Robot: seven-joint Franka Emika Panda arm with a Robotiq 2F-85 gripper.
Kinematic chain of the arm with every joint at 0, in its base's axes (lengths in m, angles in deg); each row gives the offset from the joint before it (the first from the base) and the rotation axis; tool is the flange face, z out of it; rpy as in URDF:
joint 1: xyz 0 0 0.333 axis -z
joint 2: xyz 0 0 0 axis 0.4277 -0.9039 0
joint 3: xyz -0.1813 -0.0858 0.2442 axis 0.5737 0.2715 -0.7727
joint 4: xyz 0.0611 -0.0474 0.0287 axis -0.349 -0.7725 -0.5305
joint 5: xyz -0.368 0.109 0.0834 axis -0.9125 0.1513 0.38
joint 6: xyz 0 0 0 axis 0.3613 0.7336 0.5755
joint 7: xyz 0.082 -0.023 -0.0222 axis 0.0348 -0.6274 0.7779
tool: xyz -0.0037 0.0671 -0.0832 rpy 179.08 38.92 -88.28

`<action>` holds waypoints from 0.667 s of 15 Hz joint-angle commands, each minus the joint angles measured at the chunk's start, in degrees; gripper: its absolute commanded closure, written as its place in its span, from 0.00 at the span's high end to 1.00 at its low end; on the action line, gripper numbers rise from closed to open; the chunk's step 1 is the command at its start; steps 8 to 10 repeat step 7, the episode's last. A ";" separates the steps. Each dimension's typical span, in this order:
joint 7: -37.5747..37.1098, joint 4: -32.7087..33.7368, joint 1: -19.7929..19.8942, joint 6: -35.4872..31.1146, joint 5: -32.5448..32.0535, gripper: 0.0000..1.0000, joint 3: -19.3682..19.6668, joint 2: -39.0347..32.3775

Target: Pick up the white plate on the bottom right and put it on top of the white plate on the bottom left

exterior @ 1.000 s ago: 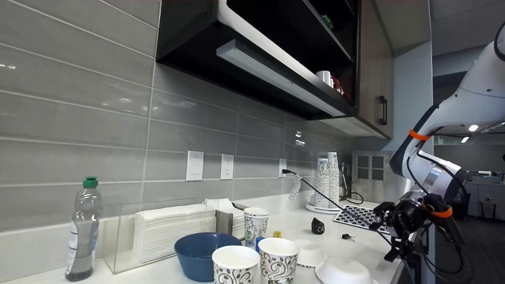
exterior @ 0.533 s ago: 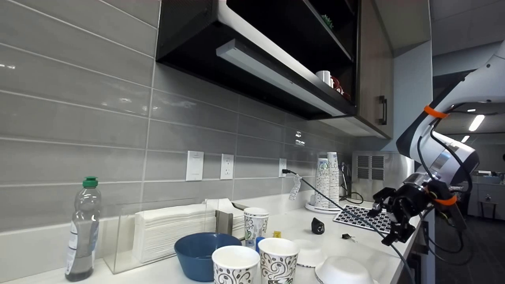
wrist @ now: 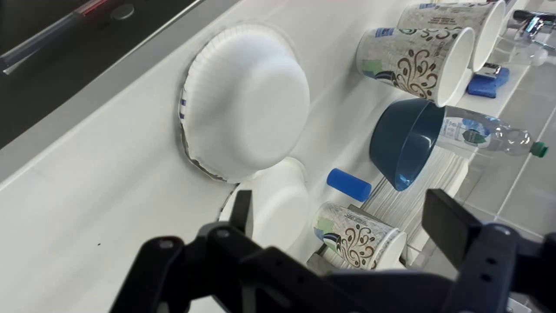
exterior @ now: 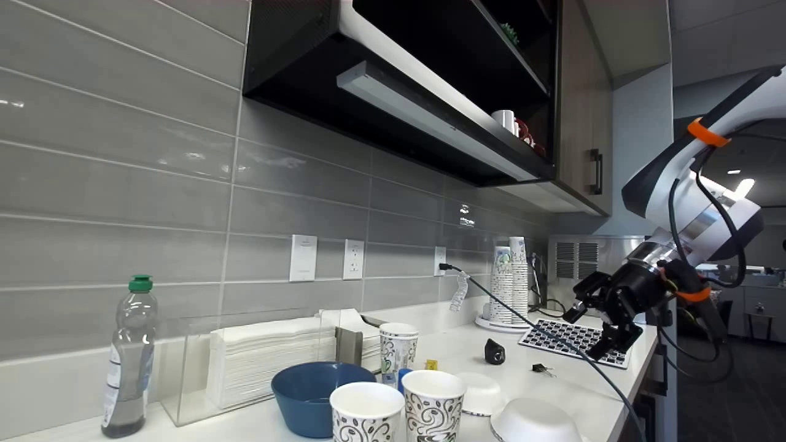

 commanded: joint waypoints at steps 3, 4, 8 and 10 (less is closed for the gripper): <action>-1.89 -1.54 -2.04 -2.37 -1.45 1.00 0.31 2.70; -2.01 -1.67 -2.07 -2.45 -1.65 1.00 0.29 3.03; -2.02 -1.76 -2.07 -2.62 -1.70 1.00 0.30 3.14; -2.02 -1.76 -2.07 -2.62 -1.70 1.00 0.30 3.14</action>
